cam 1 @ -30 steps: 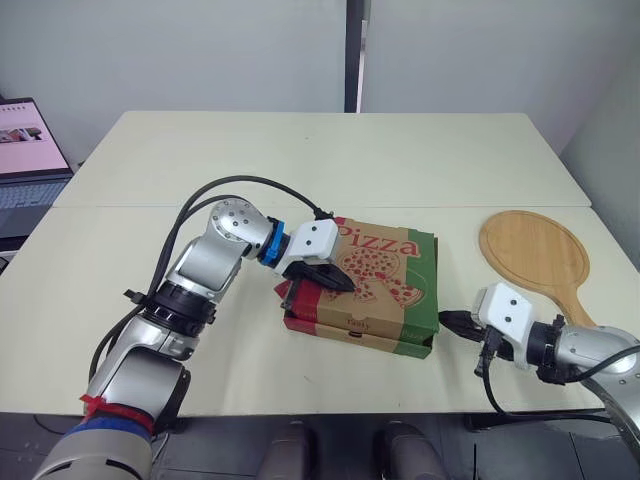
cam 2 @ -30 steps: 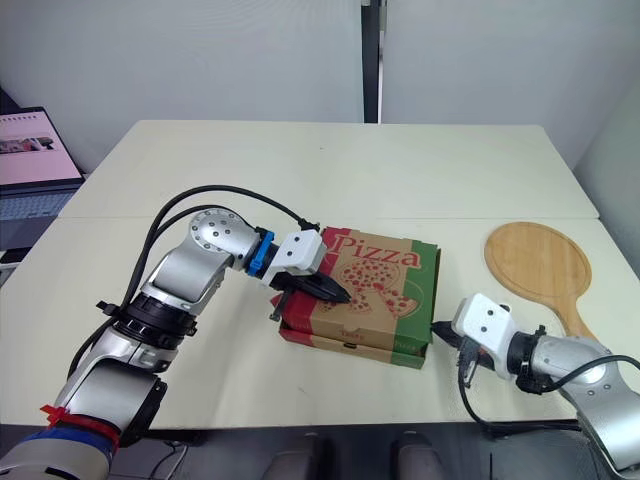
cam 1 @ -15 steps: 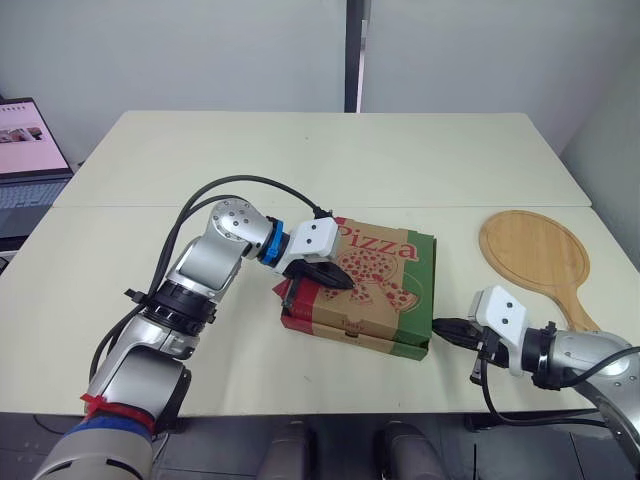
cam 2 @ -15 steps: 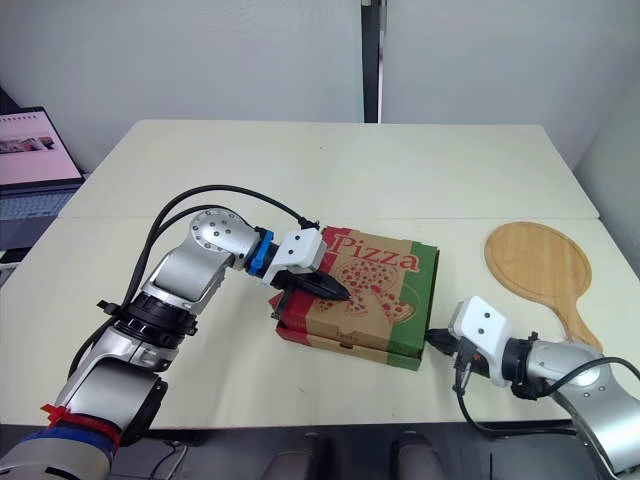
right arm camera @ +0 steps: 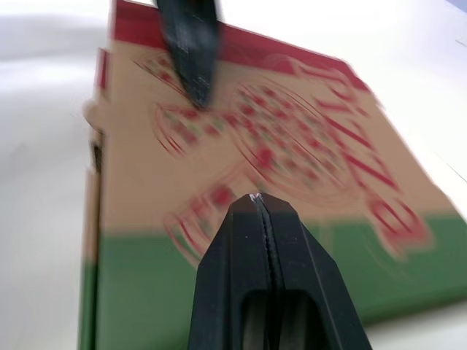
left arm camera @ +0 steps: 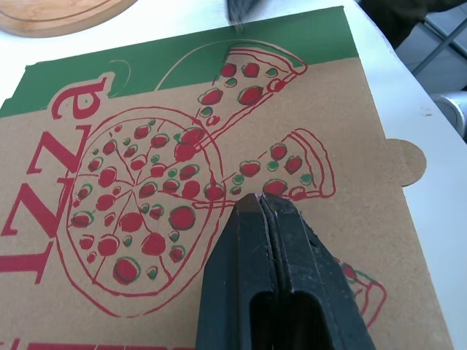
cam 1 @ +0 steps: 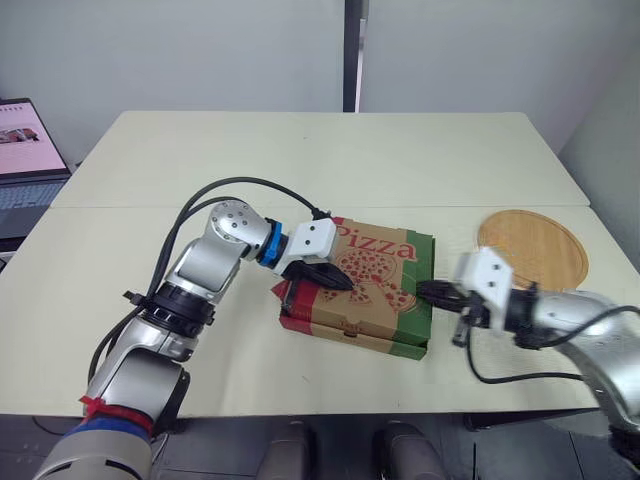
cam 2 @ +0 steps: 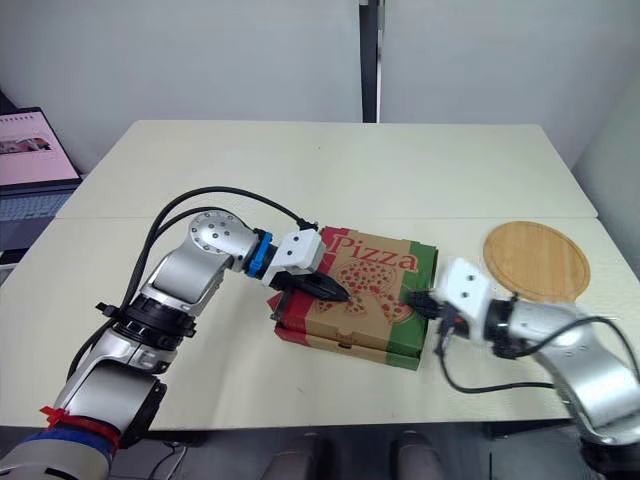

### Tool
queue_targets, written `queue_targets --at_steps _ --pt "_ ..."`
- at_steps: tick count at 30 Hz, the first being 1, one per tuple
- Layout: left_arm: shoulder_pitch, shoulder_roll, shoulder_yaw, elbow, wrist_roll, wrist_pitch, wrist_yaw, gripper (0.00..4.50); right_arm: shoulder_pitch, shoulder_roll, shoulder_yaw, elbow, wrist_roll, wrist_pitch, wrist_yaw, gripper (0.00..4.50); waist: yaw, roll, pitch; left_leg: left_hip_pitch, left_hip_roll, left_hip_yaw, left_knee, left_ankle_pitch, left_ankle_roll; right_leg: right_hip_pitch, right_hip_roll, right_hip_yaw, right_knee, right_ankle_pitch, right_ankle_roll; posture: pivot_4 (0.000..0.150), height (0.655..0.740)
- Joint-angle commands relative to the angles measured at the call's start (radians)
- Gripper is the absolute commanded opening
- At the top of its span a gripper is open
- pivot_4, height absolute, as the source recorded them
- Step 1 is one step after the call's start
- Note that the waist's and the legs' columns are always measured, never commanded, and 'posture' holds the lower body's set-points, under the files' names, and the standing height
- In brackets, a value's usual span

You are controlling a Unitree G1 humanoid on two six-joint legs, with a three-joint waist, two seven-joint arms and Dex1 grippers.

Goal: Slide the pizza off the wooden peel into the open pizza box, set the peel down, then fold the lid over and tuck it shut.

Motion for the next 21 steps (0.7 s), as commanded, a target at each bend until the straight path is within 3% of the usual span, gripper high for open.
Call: queue_targets --at_steps 1,5,11,17,21 --pt "0.005 0.017 0.046 -0.058 -0.039 0.033 0.01 0.0 -0.062 0.022 0.07 0.043 -0.053 -0.043 0.009 0.04 0.0 0.0 0.0 0.0 0.0 0.0 0.0 0.0 0.0 0.0 0.0 0.0 0.0 0.0 0.0 0.15 0.74" --pt "0.021 0.061 0.113 -0.131 -0.108 0.116 0.014 0.0 -0.143 0.06 0.139 0.104 -0.087 -0.076 0.04 0.04 0.001 0.0 0.0 0.0 0.0 -0.001 0.0 0.0 0.0 -0.001 0.0 0.0 0.0 0.0 0.0 0.15 0.74" --pt "-0.007 0.222 0.195 -0.009 -0.045 0.006 0.044 0.0 -0.249 0.118 0.209 0.197 -0.133 -0.114 0.076 0.04 -0.013 0.0 0.0 0.0 0.001 -0.001 0.0 0.0 0.0 -0.001 0.0 -0.001 0.001 0.0 0.0 0.15 0.74" --pt "0.016 0.362 0.184 0.089 -0.002 -0.085 -0.064 0.0 -0.281 0.137 0.223 0.238 -0.151 -0.144 0.111 0.04 -0.018 0.0 0.0 0.0 0.0 -0.001 -0.001 0.0 0.0 -0.002 0.0 -0.002 0.001 0.0 0.0 0.15 0.74" --pt "0.047 0.368 0.173 0.108 0.01 -0.112 -0.083 0.0 -0.287 0.144 0.22 0.247 -0.156 -0.149 0.128 0.04 -0.016 0.0 0.0 0.0 0.0 -0.001 -0.001 0.0 0.0 -0.002 0.0 -0.002 0.001 0.0 0.0 0.15 0.74"
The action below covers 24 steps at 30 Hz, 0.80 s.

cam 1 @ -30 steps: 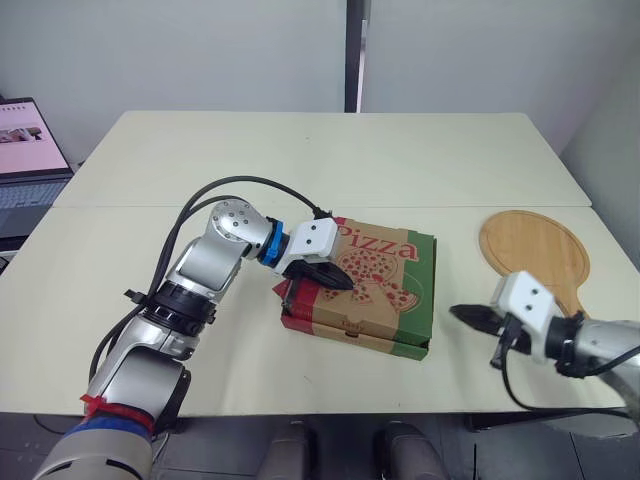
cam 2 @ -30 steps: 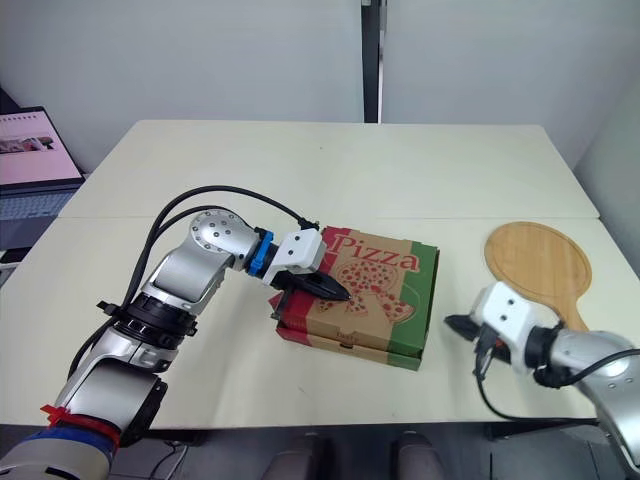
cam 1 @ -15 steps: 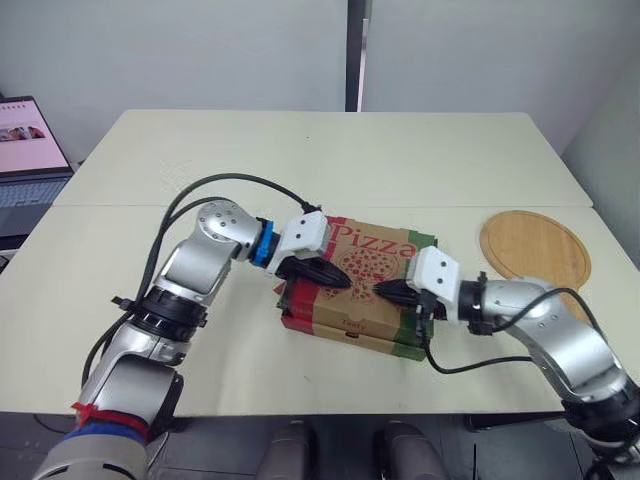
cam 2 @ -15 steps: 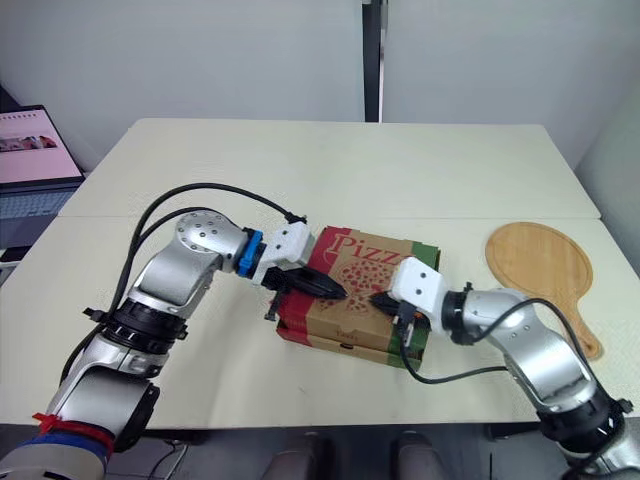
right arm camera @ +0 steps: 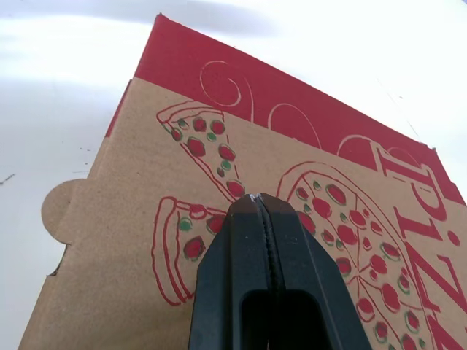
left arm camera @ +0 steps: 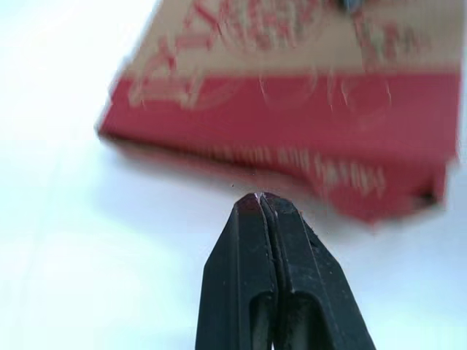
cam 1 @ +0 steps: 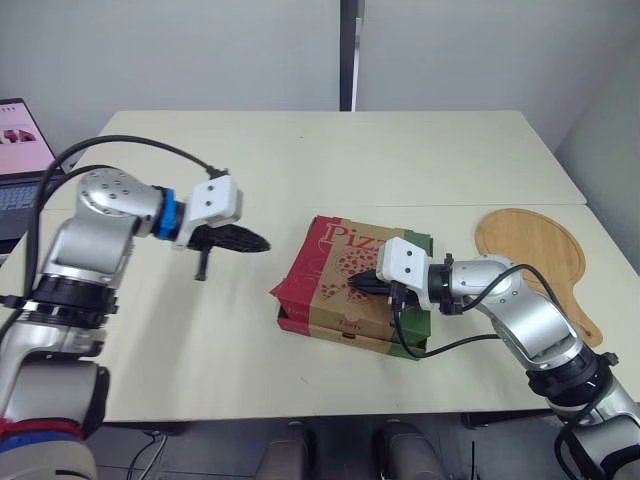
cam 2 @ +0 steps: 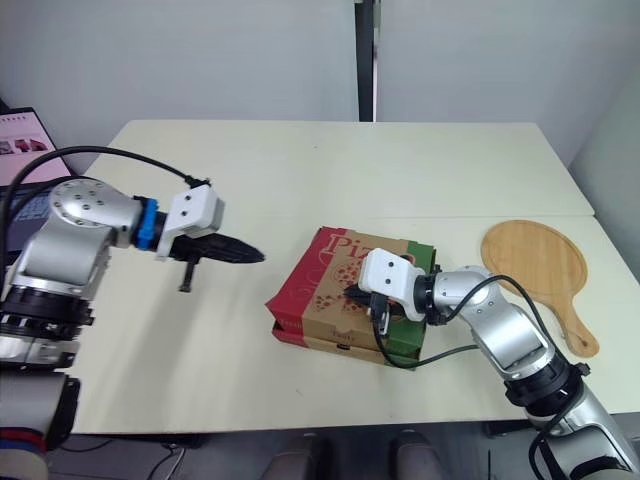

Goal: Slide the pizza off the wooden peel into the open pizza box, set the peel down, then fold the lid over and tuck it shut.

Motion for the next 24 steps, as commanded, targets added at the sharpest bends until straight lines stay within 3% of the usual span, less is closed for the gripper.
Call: queue_targets --at_steps 1,14,24 --pt "0.009 -0.012 -0.01 0.006 0.011 -0.029 -0.005 0.0 -0.02 0.006 -0.006 -0.011 -0.004 -0.018 0.021 0.04 0.002 0.0 0.0 0.0 0.0 0.0 0.0 0.0 0.0 0.0 0.0 0.0 0.0 0.0 0.0 0.15 0.74" --pt "0.026 -0.146 -0.071 -0.006 0.042 -0.027 0.035 0.0 -0.014 0.009 -0.007 -0.029 -0.004 -0.003 0.033 0.04 -0.001 0.0 0.0 0.0 0.0 0.0 0.0 0.0 0.0 0.0 -0.004 0.0 0.001 0.0 0.0 0.15 0.74" --pt "0.05 -0.186 -0.079 -0.051 0.033 -0.016 0.044 0.0 -0.014 0.015 -0.017 -0.041 0.007 0.01 0.029 0.04 -0.001 0.0 0.0 0.0 0.0 0.0 0.0 0.0 0.0 0.0 -0.004 0.0 0.0 0.0 0.0 0.15 0.74"
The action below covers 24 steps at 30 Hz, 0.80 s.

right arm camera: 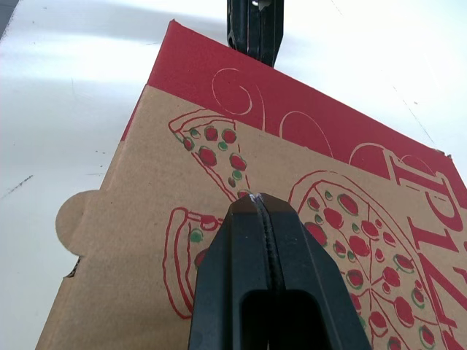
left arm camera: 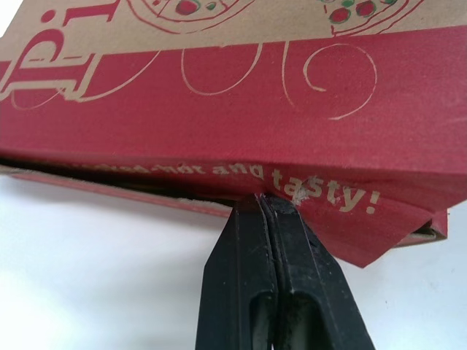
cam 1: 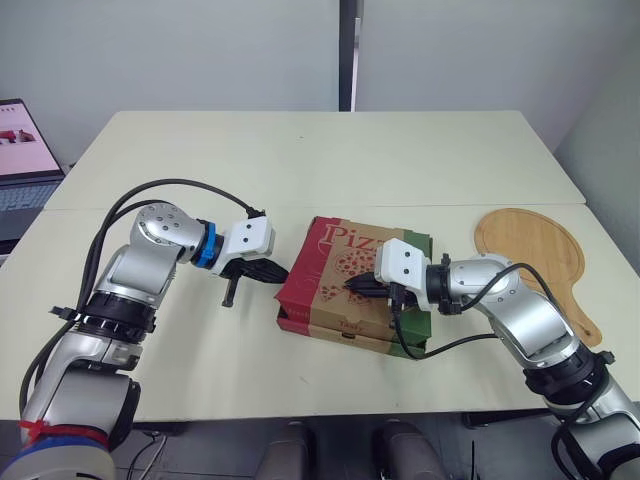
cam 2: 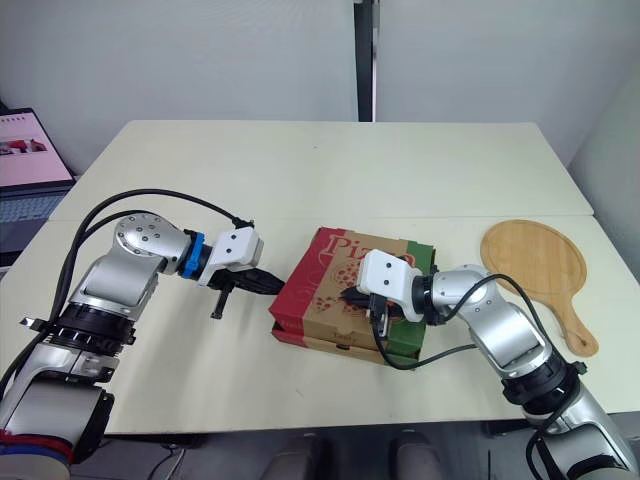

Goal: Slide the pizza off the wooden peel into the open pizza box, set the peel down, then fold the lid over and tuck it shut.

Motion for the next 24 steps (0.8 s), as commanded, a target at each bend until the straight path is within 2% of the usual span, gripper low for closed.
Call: queue_targets --at_steps 1,11,24 --pt "0.01 -0.009 0.006 -0.06 -0.025 0.016 -0.001 0.0 -0.01 0.005 -0.018 -0.034 0.006 0.003 0.004 0.04 0.0 0.0 0.0 0.0 0.0 0.0 0.0 0.0 0.0 0.0 0.0 0.0 0.0 0.0 0.0 0.15 0.74" --pt "0.031 -0.055 0.067 -0.157 -0.096 0.152 0.086 0.0 -0.028 0.007 -0.016 -0.011 0.006 -0.006 0.024 0.04 0.002 0.0 0.0 0.0 0.0 0.0 0.0 0.0 0.0 0.0 0.0 0.0 0.0 0.0 0.0 0.15 0.74" --pt "0.138 0.01 0.041 -0.237 -0.087 0.123 0.08 0.0 -0.004 0.008 0.002 -0.009 -0.018 -0.02 0.022 0.04 0.001 0.0 0.0 0.0 0.0 0.0 0.0 0.0 0.0 0.0 -0.001 0.0 0.0 0.0 0.0 0.15 0.74"
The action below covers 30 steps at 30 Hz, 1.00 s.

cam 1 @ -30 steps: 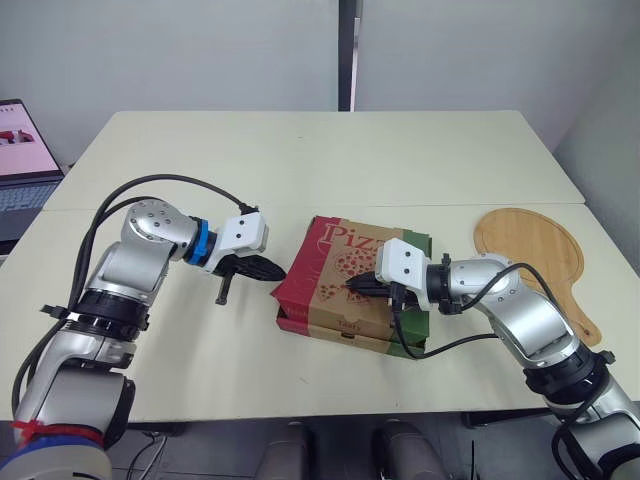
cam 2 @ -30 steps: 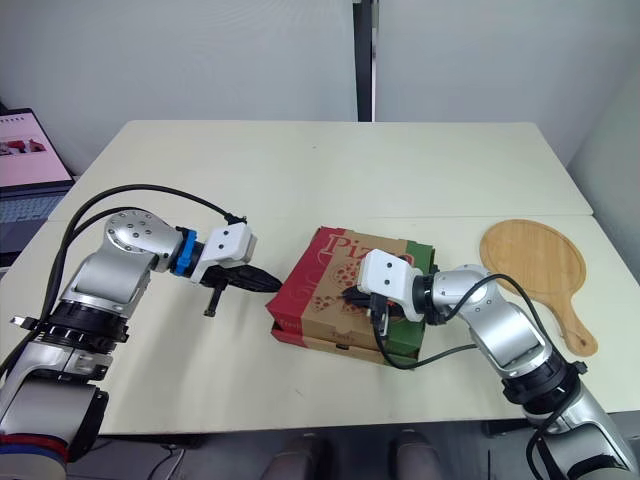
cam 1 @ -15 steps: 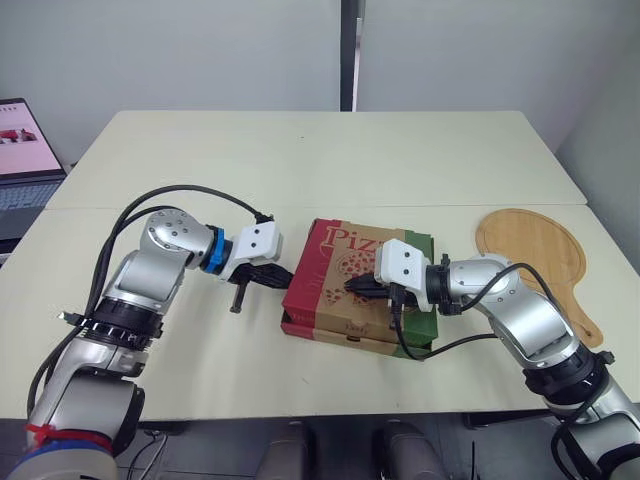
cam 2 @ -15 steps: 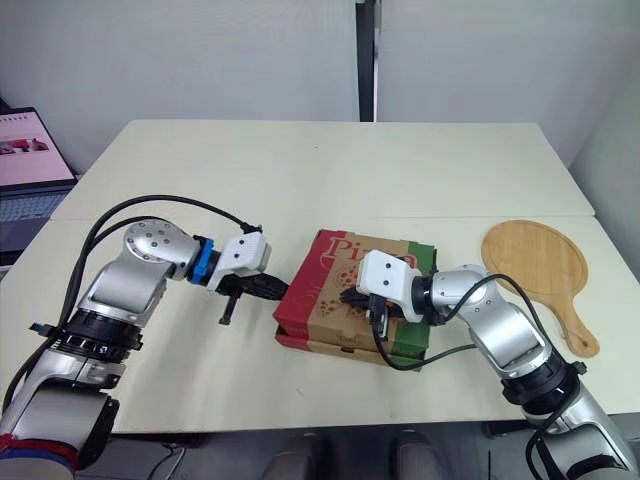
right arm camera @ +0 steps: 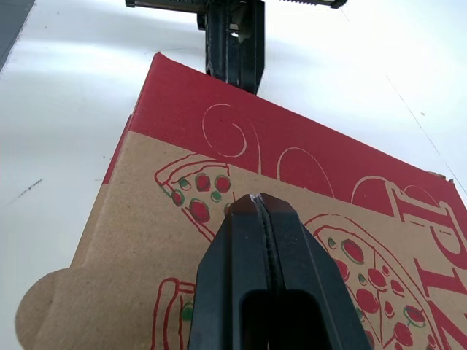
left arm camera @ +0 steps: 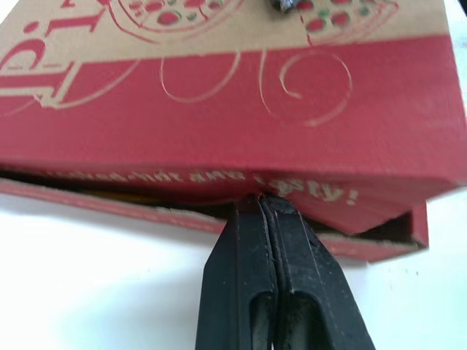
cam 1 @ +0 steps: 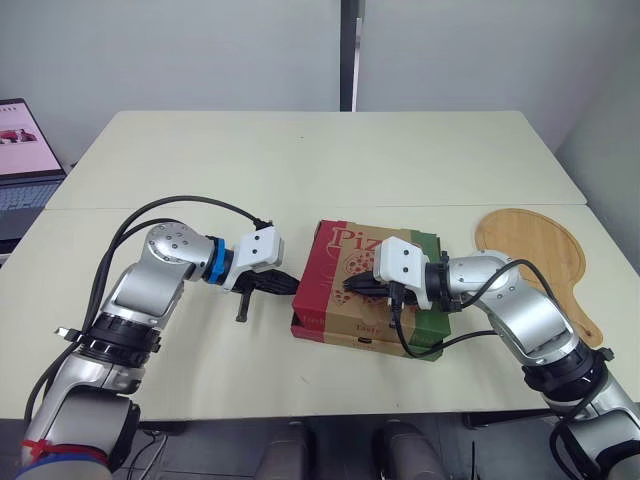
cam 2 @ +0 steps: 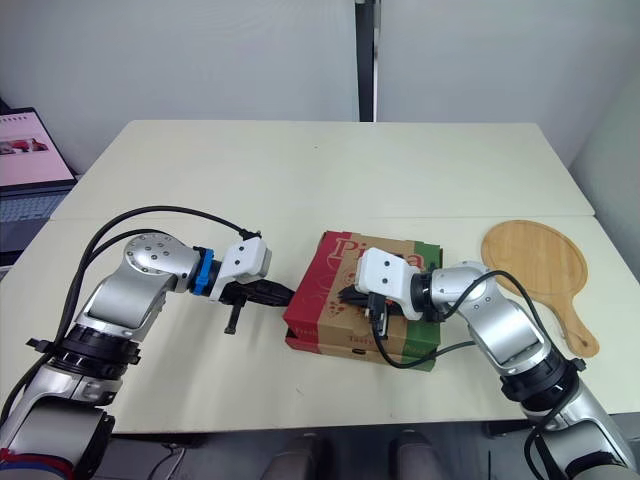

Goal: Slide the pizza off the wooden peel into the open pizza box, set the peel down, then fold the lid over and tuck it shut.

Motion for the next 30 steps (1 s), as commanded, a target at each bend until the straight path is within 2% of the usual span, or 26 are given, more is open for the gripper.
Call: queue_targets --at_steps 1,7,14,24,30 --pt "0.019 0.011 0.022 -0.074 -0.033 0.015 0.002 0.0 0.018 0.005 0.006 -0.013 -0.019 -0.022 -0.008 0.04 0.001 0.0 0.0 0.0 0.0 0.0 0.0 0.0 0.0 0.0 0.0 0.0 0.0 0.0 0.0 0.15 0.74" --pt "0.066 0.04 0.034 -0.214 -0.121 0.145 -0.014 0.0 0.032 0.007 0.007 -0.017 -0.032 -0.028 -0.009 0.04 -0.001 0.0 0.0 0.0 0.0 0.0 0.0 0.0 0.0 0.0 0.0 0.0 0.0 0.0 0.0 0.15 0.74" --pt "0.083 0.059 0.043 -0.208 -0.111 0.141 0.019 0.0 0.035 0.012 0.008 -0.012 -0.042 -0.032 -0.007 0.04 0.001 0.0 0.0 0.0 0.0 0.0 0.0 0.0 0.0 0.0 0.0 0.0 0.0 0.0 0.0 0.15 0.74" --pt "0.001 0.107 0.077 -0.14 -0.125 0.151 -0.02 0.0 0.039 0.012 0.015 -0.011 -0.048 -0.039 -0.009 0.04 0.0 0.0 0.0 0.0 0.0 0.0 0.0 0.0 0.0 0.0 0.0 0.0 0.0 0.0 0.0 0.15 0.74" --pt "-0.034 0.07 0.068 -0.165 -0.144 0.176 -0.001 0.0 0.056 0.01 0.025 -0.001 -0.069 -0.049 -0.017 0.04 0.001 0.0 0.0 0.0 0.0 0.0 0.0 0.0 0.0 0.0 0.0 0.0 0.0 0.0 0.0 0.15 0.74"
